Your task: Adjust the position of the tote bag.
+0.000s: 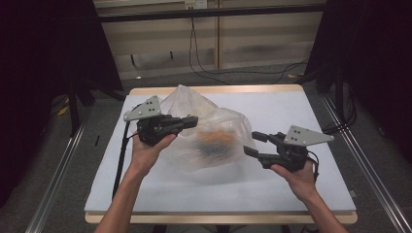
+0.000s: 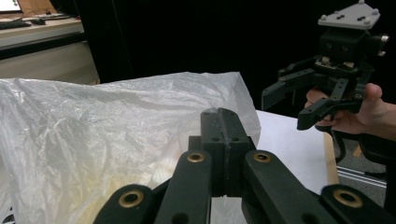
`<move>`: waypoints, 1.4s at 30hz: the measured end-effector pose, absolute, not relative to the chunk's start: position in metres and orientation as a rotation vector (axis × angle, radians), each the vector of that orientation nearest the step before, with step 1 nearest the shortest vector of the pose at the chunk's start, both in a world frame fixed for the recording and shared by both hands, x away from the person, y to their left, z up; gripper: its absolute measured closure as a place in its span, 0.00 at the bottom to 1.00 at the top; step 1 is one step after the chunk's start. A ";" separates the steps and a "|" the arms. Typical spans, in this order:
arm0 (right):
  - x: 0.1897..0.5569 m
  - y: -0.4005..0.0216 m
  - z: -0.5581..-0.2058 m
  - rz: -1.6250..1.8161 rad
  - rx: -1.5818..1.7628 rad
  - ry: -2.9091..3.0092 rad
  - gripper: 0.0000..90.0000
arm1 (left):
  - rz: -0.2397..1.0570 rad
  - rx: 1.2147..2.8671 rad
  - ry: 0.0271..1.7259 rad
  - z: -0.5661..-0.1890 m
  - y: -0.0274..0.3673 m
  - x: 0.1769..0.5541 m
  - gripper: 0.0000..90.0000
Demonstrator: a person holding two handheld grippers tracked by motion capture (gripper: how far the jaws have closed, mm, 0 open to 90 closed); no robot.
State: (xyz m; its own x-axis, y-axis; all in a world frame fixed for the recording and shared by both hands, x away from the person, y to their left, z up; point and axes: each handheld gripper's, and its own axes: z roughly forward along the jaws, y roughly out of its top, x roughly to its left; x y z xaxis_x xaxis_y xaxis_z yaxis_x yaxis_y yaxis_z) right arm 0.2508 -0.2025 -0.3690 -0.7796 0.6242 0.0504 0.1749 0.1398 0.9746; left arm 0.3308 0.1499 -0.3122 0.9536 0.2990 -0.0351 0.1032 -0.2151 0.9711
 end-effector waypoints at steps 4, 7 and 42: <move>0.261 -0.191 -0.355 1.684 0.718 2.054 0.50 | 0.184 1.786 0.273 -0.304 0.143 0.330 1.00; 0.266 -0.187 -0.344 1.692 0.703 2.034 0.50 | 0.183 1.776 0.263 -0.298 0.139 0.329 1.00; 0.295 -0.157 -0.322 1.703 0.624 2.091 0.99 | 0.112 1.776 0.200 -0.291 0.099 0.331 0.96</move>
